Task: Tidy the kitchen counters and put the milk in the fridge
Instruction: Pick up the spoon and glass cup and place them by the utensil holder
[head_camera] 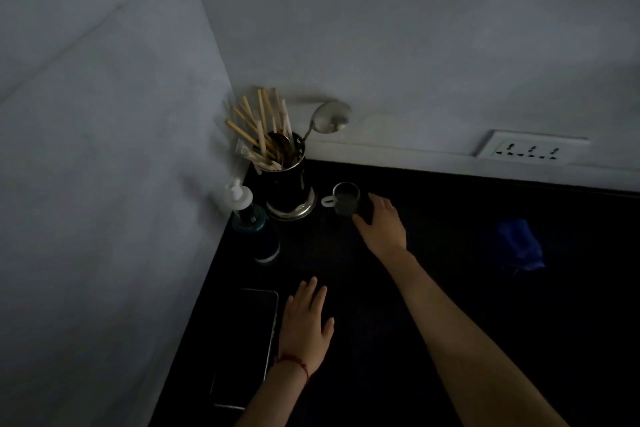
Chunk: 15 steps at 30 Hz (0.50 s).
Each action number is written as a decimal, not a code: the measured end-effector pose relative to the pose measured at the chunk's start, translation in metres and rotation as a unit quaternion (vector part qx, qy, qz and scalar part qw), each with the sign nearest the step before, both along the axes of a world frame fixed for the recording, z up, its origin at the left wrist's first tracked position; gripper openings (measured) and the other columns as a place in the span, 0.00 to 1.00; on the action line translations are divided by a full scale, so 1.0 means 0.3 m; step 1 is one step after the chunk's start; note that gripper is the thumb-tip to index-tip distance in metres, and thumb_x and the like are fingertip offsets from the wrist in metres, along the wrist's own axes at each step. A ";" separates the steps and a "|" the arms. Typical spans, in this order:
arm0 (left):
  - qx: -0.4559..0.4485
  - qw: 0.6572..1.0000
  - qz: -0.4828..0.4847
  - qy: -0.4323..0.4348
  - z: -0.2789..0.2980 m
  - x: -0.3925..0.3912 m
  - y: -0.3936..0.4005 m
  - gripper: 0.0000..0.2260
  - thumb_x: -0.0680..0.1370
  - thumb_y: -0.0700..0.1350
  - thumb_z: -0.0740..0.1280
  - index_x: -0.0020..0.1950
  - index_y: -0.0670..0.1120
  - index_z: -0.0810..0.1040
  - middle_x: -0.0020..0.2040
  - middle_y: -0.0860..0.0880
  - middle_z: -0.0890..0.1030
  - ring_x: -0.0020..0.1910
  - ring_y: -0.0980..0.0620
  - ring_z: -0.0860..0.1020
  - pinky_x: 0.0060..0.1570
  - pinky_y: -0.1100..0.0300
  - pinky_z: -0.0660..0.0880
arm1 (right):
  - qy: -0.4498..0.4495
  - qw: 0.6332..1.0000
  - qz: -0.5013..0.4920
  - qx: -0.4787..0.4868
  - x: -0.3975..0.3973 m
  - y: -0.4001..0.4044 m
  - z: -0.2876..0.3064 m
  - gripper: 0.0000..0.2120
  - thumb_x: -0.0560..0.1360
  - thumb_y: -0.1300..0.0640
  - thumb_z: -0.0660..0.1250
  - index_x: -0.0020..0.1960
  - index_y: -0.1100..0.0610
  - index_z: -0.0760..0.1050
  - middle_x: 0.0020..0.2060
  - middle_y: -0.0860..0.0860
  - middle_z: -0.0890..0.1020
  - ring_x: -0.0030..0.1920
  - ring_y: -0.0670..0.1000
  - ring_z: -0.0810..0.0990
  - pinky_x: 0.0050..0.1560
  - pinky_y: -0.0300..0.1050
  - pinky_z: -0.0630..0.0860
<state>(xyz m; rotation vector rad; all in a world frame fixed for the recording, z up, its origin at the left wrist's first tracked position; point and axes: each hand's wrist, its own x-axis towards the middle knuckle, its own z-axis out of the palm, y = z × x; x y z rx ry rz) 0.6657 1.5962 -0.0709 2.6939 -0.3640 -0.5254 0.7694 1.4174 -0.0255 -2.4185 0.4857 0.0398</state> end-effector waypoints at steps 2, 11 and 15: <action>0.004 1.000 -0.016 0.006 0.013 0.005 0.003 0.25 0.79 0.50 0.56 0.74 0.50 0.53 0.77 0.51 0.46 0.76 0.53 0.44 0.74 0.55 0.44 | -0.004 0.999 -0.040 -0.009 -0.129 -0.014 0.006 0.26 0.75 0.49 0.62 0.71 0.56 0.61 0.69 0.54 0.67 0.69 0.53 0.66 0.65 0.49 0.68; -0.065 0.995 -0.062 0.049 0.095 -0.020 -0.043 0.21 0.77 0.47 0.62 0.68 0.44 0.67 0.73 0.44 0.64 0.73 0.46 0.60 0.72 0.52 0.59 | 0.020 0.950 -0.313 0.003 -0.860 -0.097 0.057 0.24 0.75 0.48 0.62 0.69 0.53 0.63 0.68 0.52 0.70 0.67 0.52 0.69 0.64 0.49 0.70; -0.104 0.975 -0.173 0.096 0.143 -0.137 -0.177 0.17 0.77 0.46 0.62 0.66 0.46 0.70 0.70 0.47 0.68 0.70 0.50 0.64 0.70 0.54 0.63 | -0.005 0.904 -0.428 0.015 -1.235 -0.098 0.055 0.24 0.76 0.48 0.62 0.69 0.53 0.64 0.66 0.53 0.71 0.62 0.54 0.73 0.61 0.52 0.73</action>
